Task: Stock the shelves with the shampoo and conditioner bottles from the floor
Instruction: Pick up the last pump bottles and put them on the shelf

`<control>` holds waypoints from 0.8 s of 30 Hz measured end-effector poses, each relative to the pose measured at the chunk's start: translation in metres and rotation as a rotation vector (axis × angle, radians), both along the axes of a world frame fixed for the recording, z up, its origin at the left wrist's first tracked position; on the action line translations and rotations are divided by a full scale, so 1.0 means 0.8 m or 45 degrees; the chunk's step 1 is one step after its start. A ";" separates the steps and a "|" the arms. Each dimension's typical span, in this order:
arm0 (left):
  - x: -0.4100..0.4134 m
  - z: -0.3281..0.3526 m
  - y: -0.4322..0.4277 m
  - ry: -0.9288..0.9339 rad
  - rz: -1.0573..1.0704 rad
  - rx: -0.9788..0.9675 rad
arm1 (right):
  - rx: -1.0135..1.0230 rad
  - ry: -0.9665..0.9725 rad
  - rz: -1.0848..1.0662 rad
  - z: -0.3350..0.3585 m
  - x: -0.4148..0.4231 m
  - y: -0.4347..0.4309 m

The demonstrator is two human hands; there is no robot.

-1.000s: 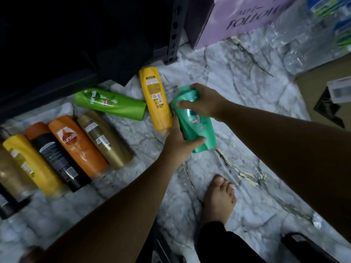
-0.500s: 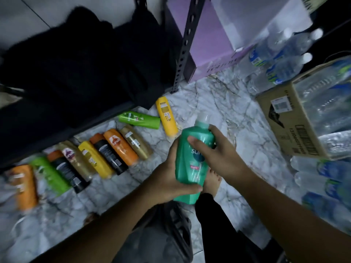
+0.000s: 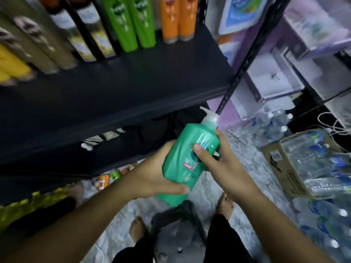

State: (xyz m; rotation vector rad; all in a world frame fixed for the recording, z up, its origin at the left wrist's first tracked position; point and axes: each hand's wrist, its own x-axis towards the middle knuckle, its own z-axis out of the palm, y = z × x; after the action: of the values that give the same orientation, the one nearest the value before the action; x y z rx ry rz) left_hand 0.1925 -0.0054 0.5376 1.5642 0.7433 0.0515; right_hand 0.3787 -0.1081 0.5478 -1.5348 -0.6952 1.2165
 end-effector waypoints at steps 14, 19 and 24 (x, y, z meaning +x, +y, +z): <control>-0.104 0.302 0.027 -0.315 0.372 0.476 | 0.614 -0.251 0.297 0.305 -0.087 0.090; -0.113 0.382 0.044 -0.483 0.449 0.630 | 0.840 -0.375 0.376 0.401 -0.098 0.123; -0.118 0.449 0.068 -0.581 0.498 0.810 | 0.999 -0.500 0.397 0.477 -0.111 0.150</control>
State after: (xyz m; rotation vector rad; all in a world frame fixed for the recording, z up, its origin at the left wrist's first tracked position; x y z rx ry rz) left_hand 0.0978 0.0492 0.8972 1.8745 0.6859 0.9820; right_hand 0.2897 0.0119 0.9291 -1.0104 -1.5071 0.7004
